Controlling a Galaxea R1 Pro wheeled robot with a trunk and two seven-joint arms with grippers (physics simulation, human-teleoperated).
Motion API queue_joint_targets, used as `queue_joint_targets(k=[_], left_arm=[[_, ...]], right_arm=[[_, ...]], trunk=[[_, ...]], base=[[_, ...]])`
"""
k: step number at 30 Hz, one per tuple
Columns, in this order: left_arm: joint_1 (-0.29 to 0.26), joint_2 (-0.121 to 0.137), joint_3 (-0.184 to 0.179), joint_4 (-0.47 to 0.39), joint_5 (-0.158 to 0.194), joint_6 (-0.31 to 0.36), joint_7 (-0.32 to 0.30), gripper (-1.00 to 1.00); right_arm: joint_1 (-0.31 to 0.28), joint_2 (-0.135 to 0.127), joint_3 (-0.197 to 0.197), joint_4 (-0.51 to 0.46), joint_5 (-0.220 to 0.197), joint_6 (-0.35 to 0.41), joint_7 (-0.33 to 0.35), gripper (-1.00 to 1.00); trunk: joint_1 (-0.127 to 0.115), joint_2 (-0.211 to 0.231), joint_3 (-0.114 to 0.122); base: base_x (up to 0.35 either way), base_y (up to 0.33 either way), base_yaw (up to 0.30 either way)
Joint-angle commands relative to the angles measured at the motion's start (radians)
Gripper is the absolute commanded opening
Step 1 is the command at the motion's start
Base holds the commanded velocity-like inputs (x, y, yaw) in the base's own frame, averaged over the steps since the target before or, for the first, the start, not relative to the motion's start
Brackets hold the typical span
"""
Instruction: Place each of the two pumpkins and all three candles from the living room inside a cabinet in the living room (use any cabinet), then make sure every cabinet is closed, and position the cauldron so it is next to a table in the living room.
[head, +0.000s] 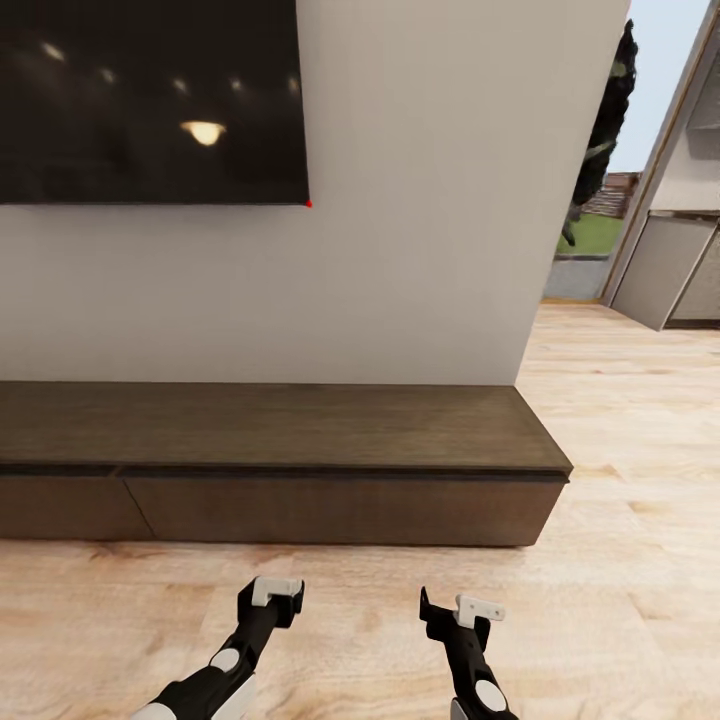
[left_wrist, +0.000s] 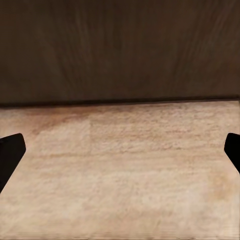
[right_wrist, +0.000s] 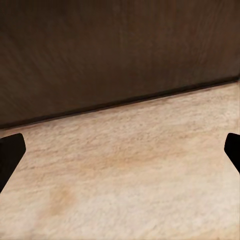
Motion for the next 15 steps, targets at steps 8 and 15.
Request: queue_joint_targets(k=[8, 15], left_arm=[[-0.001, -0.001, -0.006, -0.012, 0.009, 0.132, 0.007, 1.0], [-0.001, 0.006, -0.001, -0.136, 0.013, 0.287, 0.011, 1.0]], right_arm=[[-0.001, -0.001, 0.008, -0.006, -0.016, 0.003, 0.005, 1.0], [0.0, -0.001, 0.01, -0.041, -0.113, 0.061, 0.089, 1.0]], trunk=[[-0.001, 0.0, 0.003], [-0.016, 0.026, 0.027]], base=[[0.0, 0.0, 0.0], [0.0, 0.0, 0.0]])
